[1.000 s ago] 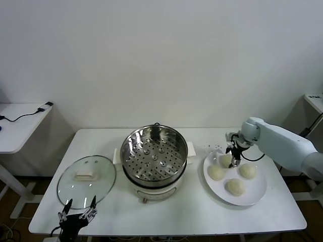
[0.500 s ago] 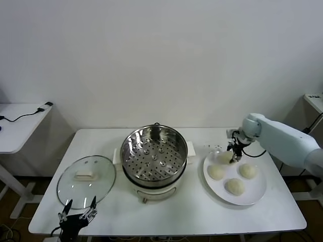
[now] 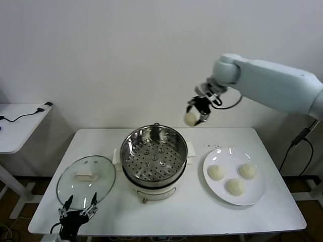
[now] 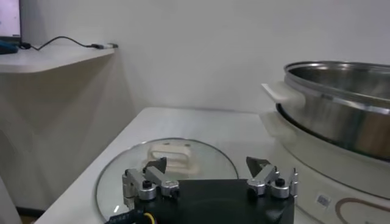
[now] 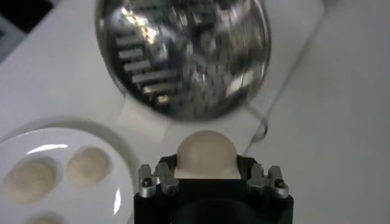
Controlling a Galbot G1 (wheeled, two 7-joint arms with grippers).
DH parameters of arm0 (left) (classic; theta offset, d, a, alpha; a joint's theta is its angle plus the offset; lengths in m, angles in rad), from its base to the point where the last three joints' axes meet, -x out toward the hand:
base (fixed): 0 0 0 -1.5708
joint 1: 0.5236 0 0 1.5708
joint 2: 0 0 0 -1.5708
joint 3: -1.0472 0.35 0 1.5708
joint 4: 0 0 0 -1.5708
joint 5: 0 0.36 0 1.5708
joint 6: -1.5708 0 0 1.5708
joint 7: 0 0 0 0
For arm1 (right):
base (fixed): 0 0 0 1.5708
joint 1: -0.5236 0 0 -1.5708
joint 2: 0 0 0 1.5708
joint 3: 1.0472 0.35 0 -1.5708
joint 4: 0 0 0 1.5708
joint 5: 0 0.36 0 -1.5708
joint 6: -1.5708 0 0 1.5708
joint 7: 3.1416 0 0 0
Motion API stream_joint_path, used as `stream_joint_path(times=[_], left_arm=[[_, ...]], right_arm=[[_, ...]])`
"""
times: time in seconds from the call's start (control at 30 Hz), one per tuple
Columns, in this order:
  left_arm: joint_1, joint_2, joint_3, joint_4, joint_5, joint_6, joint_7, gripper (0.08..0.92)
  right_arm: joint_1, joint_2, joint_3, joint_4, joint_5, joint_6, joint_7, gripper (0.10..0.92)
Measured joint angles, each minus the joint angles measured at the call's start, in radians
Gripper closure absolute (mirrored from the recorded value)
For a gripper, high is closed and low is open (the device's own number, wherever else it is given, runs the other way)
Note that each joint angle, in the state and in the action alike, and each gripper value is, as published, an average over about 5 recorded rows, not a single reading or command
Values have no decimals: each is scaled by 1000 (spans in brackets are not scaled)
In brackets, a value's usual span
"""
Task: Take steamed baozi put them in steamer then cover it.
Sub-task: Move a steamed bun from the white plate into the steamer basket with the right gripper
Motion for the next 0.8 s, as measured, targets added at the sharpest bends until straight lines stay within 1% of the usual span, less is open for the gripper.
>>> stream_joint_path(times=[0.13, 0.27, 0.53, 0.8], left_arm=[[9, 3, 0, -1, -2, -6, -3, 177], [19, 5, 3, -2, -3, -13, -7, 177], [28, 5, 3, -4, -12, -21, -10, 177], [29, 5, 0, 4, -22, -27, -13, 177]], right_arm=[[10, 74, -11, 44, -62, 97, 0, 364], [-18, 133, -15, 31, -157, 171, 6, 364], [-121, 214, -10, -81, -334, 247, 43, 364], [-235, 276, 11, -216, -434, 270, 95, 364]])
